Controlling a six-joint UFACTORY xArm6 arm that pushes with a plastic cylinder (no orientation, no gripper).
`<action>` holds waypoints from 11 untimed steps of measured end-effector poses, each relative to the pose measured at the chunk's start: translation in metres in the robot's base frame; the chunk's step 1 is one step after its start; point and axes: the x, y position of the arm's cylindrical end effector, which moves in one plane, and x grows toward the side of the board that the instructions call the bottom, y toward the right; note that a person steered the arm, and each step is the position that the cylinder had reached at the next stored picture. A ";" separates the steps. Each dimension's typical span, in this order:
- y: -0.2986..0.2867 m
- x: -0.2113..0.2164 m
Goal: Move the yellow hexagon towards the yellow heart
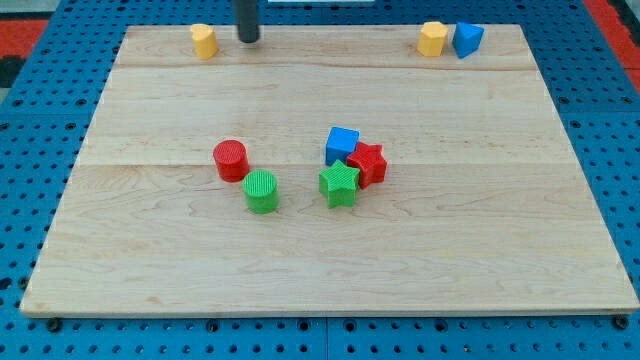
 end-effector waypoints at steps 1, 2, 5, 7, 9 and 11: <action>0.009 0.011; 0.122 0.071; 0.446 0.029; 0.361 -0.004; 0.255 -0.004; 0.130 -0.005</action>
